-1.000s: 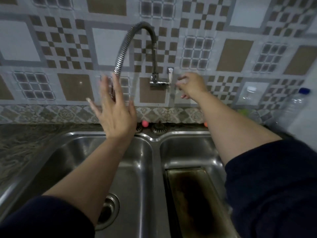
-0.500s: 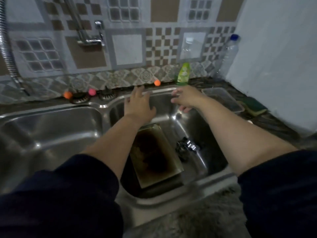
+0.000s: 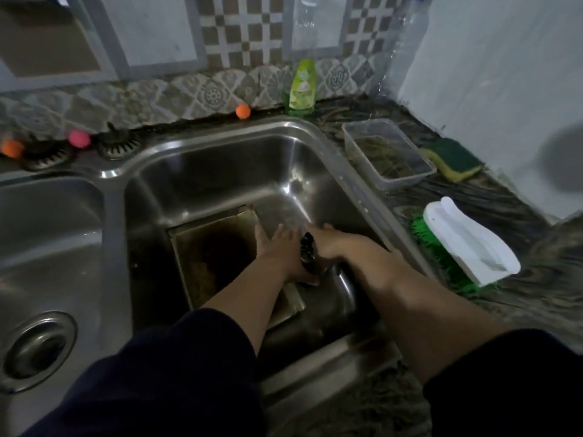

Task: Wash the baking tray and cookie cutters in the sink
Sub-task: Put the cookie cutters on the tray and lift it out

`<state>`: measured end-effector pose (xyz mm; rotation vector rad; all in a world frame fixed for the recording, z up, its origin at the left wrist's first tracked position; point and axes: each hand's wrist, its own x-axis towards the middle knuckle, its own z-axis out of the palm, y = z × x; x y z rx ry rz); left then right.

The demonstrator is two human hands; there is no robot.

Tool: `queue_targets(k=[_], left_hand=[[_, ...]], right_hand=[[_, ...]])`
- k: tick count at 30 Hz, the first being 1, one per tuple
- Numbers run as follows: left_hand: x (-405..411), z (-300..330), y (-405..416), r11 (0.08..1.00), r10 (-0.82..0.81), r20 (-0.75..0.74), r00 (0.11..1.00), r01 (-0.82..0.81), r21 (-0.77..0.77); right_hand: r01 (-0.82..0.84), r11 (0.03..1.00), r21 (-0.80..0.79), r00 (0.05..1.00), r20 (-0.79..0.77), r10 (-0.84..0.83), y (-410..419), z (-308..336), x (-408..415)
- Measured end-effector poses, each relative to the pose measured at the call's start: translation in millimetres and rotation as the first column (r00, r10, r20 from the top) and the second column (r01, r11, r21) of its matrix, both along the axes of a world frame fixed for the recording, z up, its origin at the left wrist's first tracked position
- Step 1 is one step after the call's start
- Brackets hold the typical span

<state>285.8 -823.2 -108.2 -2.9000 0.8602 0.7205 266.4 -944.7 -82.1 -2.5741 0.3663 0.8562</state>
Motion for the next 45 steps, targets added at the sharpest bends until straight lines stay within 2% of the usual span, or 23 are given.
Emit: queue_targets(k=[3,5,8,11,14,17,22,25,29,32,34,38,42,45], left_hand=[[2,-10,-11,0.996,-0.018,0.018,1.0,0.017,0.082],[1,-18,-15,0.993,-0.016,0.083,0.996,0.006,0.115],[2,-29,-18,0.996,-0.002,0.17,0.985,-0.013,0.086],[9,-36,-19,0.998,0.047,0.119,0.992,-0.052,0.042],[12,-38,-18,0.988,0.135,0.026,0.991,-0.132,-0.083],[9,-34,-15,0.959,0.182,-0.059,0.981,-0.191,-0.211],[9,-20,-11,0.885,0.265,0.007,0.964,-0.241,-0.399],[15,3,4,0.827,0.296,-0.064,0.953,-0.289,-0.483],[17,30,42,0.79,0.319,0.003,0.948,-0.265,-0.553],[10,40,74,0.757,0.358,-0.021,0.933,-0.303,-0.578],[5,38,94,0.75,0.415,-0.063,0.908,-0.38,-0.541],[-5,25,120,0.74,0.484,-0.156,0.861,-0.497,-0.453],[-10,19,133,0.681,0.51,-0.249,0.823,-0.564,-0.468],[-14,19,137,0.67,0.514,-0.245,0.822,-0.564,-0.483]], right_hand=[[0.034,0.999,0.03,0.998,-0.046,-0.032,-2,-17,1],[0.095,0.994,0.062,0.995,-0.019,-0.094,-5,-32,1],[0.156,0.979,0.132,0.988,-0.002,-0.157,-11,-39,2],[0.195,0.964,0.183,0.981,-0.035,-0.192,-17,-40,1],[0.349,0.888,0.3,0.937,-0.094,-0.337,-16,-39,1],[0.342,0.864,0.369,0.926,0.027,-0.377,-13,-33,1],[0.406,0.737,0.54,0.842,0.092,-0.531,-9,-3,-1],[0.37,0.708,0.601,0.842,0.106,-0.529,5,21,2],[0.275,0.718,0.639,0.883,0.128,-0.452,35,41,7],[0.194,0.761,0.619,0.899,0.198,-0.39,59,39,10],[0.145,0.814,0.562,0.914,0.239,-0.328,74,35,9],[0.217,0.759,0.614,0.953,0.036,-0.301,98,17,6],[0.234,0.765,0.601,0.961,-0.022,-0.277,112,10,8],[0.265,0.749,0.608,0.957,-0.068,-0.283,115,13,10]])
